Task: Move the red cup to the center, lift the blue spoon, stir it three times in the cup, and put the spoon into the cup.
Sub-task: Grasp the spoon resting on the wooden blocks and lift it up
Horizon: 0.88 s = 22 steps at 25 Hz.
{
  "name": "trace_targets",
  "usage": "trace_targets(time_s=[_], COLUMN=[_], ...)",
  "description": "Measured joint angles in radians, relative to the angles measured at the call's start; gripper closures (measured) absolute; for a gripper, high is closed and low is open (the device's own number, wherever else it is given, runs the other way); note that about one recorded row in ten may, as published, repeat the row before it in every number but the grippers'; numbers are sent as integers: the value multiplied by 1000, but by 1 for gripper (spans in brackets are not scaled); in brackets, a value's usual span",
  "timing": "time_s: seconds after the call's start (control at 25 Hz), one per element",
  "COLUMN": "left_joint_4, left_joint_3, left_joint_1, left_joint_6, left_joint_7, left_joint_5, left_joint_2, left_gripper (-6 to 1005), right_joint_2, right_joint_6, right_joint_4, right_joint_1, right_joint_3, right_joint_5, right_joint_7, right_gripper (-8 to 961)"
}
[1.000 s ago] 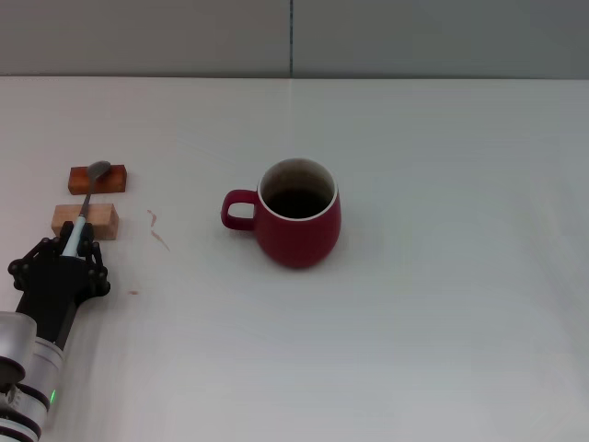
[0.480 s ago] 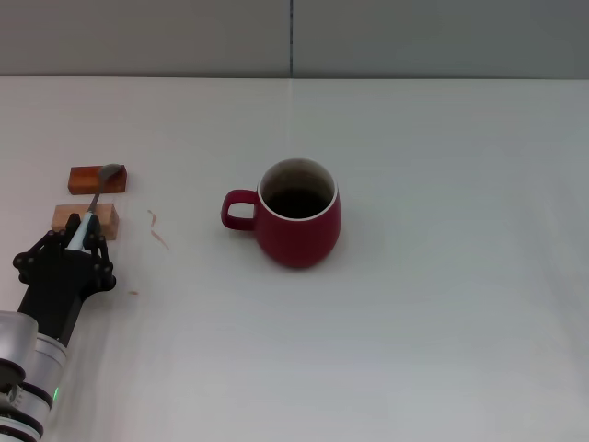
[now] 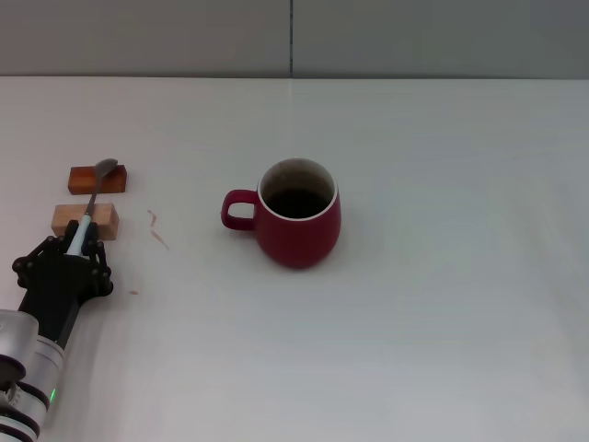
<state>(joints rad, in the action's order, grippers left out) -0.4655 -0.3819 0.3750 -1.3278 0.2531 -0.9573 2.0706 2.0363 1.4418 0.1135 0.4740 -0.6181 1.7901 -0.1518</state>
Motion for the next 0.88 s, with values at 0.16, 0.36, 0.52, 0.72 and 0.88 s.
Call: trace_targets(time_s=[0.16,0.36,0.52,0.72,0.88], left_joint_4=[5,0,-7,-13,-11], left_joint_3=[0,0,4,10,10], left_joint_1=[-1,-3,-6,-7,-7], left_joint_6=[11,-12,-35,-38,-28], left_joint_7=[0,0,-1,-1,-1], left_joint_5=[0,0,0,-1,-1], left_joint_2=[1,2,2,-1,-1], left_gripper=[829,829,830,830,830], right_joint_2=[2,3,4,4,4], right_joint_6=[0,1,2,2,2], right_joint_4=[0,0,0,0,0], right_joint_1=[0,0,0,0,0], right_joint_3=[0,0,0,0,0], right_joint_5=[0,0,0,0,0], right_joint_7=[0,0,0,0,0], right_gripper=[320,320,320,320,321])
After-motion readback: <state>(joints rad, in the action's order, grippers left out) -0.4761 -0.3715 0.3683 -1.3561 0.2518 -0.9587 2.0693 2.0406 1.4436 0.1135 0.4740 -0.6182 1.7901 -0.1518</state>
